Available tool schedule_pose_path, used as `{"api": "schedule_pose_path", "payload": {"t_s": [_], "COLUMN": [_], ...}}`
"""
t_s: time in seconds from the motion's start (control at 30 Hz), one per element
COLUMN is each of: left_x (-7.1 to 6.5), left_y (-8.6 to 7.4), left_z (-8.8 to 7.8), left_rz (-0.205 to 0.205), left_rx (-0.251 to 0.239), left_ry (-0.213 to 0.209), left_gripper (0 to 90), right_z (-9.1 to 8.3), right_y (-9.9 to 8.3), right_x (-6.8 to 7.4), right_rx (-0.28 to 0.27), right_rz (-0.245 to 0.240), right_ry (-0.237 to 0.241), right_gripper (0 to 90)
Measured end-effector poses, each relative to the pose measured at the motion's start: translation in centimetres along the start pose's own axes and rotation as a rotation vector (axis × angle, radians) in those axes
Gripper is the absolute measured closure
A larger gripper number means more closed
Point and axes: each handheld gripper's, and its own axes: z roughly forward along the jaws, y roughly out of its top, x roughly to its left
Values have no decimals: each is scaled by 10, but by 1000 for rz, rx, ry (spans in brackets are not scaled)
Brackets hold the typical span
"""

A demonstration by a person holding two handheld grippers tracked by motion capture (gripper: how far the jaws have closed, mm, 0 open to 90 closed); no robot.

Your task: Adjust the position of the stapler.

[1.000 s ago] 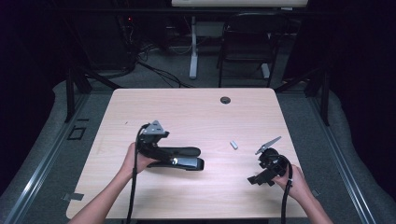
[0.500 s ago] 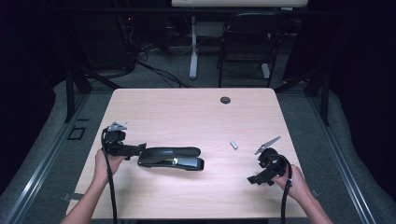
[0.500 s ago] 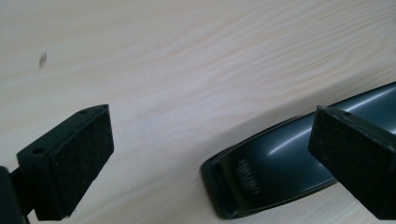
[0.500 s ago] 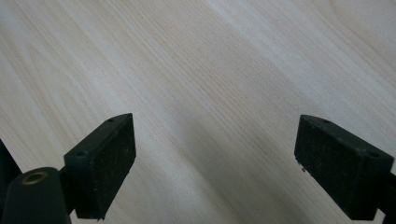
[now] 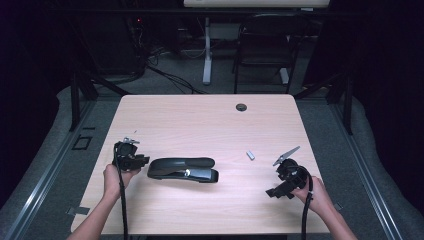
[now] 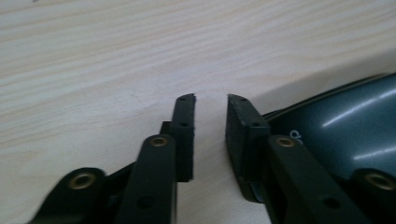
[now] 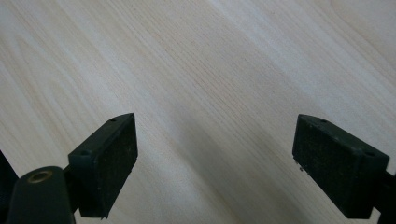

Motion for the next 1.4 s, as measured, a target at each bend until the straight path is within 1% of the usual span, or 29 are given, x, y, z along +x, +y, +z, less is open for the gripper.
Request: {"api": "schedule_pose_path", "payload": {"t_s": [0.1,0.2,0.23,0.3,0.37,0.4,0.47,0.5,0.57,0.63,0.67,0.7,0.73,0.77,0.8,0.83,0.93,0.97,1.1,1.2,1.23,1.27,1.3,1.4], "left_x": [-2,-4,-6,-6,-7,-7,-8,-8,-7,-8,-8,-9,-10,-12,-13,-15,-21,-23,-31,-37,-38,-41,-42,-45], "left_y": [0,-1,-1,-1,-1,-2,-2,-2,-3,-3,-3,-2,-2,-2,-2,-1,0,0,1,2,3,3,3,4], "left_z": [3,4,5,5,6,6,7,7,7,7,7,7,8,9,9,10,11,11,13,14,15,16,16,17], "left_rz": [37,36,31,25,10,10,17,15,5,10,15,21,15,17,27,26,43,45,49,67,73,74,82,88], "left_rx": [21,44,43,47,37,34,31,30,23,17,17,21,17,13,20,14,23,21,20,21,19,15,21,16], "left_ry": [-2,-22,-15,-17,-26,-22,-12,-12,-19,-14,-11,-14,-15,-18,-23,-25,-37,-39,-60,-61,-63,-64,-66,-70], "left_gripper": [798,836,847,862,887,900,900,900,900,900,900,900,900,900,900,900,900,900,900,900,900,900,900,900], "right_z": [0,-1,-1,-2,-2,-2,-3,-3,-3,-4,-3,-3,-3,-3,-2,-2,-2,-1,-1,-1,-2,-1,-1,-2], "right_y": [0,0,0,-1,-1,-1,0,-1,-1,0,0,0,0,0,0,1,1,0,0,0,1,0,0,0], "right_x": [0,0,0,-1,-1,-1,-2,-2,-3,-4,-4,-4,-4,-4,-4,-4,-4,-4,-4,-4,-4,-4,-4,-4], "right_rx": [0,-3,-5,-7,-5,-6,-2,-25,-22,-8,-8,-8,-8,0,-6,0,0,-16,-17,-14,0,-14,-13,-10], "right_rz": [-2,1,3,4,1,2,-1,21,20,11,10,11,11,1,8,8,8,23,24,19,8,19,18,16], "right_ry": [0,-1,3,0,-4,-3,-8,1,-4,3,-8,-9,-9,-14,-4,-2,-5,3,3,-1,-6,-2,-2,-6], "right_gripper": [137,137,137,137,137,137,137,137,137,137,137,137,137,137,137,136,137,136,136,136,136,136,136,136]}}
